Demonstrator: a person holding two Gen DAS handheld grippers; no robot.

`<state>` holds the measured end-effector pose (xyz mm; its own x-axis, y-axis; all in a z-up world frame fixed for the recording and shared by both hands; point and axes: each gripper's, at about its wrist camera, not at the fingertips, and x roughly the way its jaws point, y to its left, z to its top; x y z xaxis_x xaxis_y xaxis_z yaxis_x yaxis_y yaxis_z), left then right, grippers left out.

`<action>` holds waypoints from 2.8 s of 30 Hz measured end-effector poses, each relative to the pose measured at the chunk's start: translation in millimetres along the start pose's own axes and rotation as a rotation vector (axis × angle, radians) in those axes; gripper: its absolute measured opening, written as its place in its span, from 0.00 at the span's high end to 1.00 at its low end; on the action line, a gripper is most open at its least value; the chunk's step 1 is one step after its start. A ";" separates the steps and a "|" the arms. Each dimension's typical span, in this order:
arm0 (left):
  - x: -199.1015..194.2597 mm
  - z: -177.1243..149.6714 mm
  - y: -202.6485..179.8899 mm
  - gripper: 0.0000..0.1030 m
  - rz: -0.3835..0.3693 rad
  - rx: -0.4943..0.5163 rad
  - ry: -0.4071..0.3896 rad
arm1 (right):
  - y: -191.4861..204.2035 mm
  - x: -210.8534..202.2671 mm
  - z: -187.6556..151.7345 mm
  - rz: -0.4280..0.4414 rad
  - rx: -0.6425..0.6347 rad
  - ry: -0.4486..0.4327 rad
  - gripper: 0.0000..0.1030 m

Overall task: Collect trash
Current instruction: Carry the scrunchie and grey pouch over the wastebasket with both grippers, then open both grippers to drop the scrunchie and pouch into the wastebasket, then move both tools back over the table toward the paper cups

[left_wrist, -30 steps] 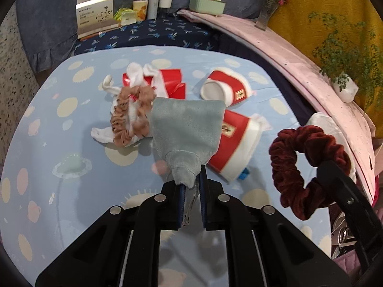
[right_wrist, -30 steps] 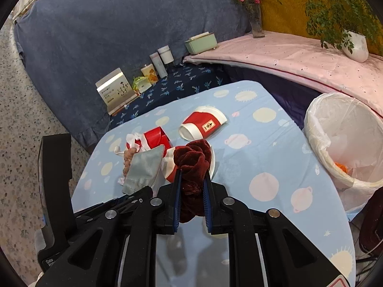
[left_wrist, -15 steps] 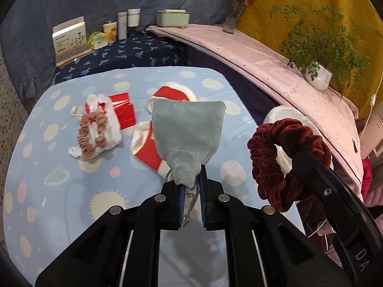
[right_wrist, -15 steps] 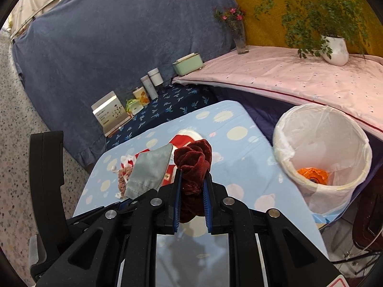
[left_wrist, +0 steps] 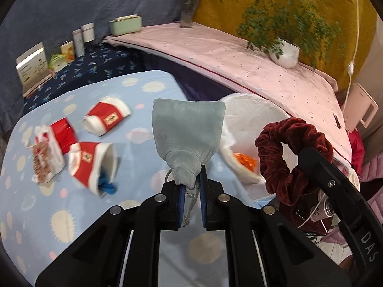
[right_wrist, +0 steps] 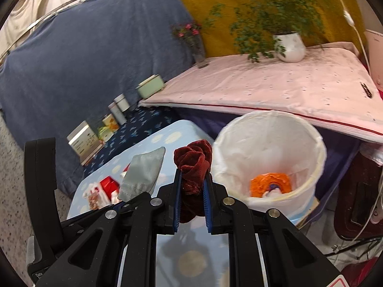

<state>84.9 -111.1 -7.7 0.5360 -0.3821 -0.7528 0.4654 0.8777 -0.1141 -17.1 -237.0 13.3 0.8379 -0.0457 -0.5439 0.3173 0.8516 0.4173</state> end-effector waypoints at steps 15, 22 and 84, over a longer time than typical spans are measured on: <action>65.6 32.6 -82.2 0.87 -0.191 0.105 0.073 | -92.8 2.6 26.1 -0.135 0.115 -0.049 0.85; 83.0 46.6 -89.8 0.54 -0.192 0.075 0.075 | -99.5 21.6 37.2 -0.150 0.102 -0.040 0.85; -5.7 -64.5 193.5 0.26 0.341 -0.343 0.058 | 112.1 119.4 -87.1 0.139 -0.254 0.329 0.76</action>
<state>126.5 79.5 -67.3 0.5728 -0.0481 -0.8183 0.0060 0.9985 -0.0545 79.8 -101.5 -68.2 0.6657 0.2124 -0.7154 0.0573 0.9413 0.3328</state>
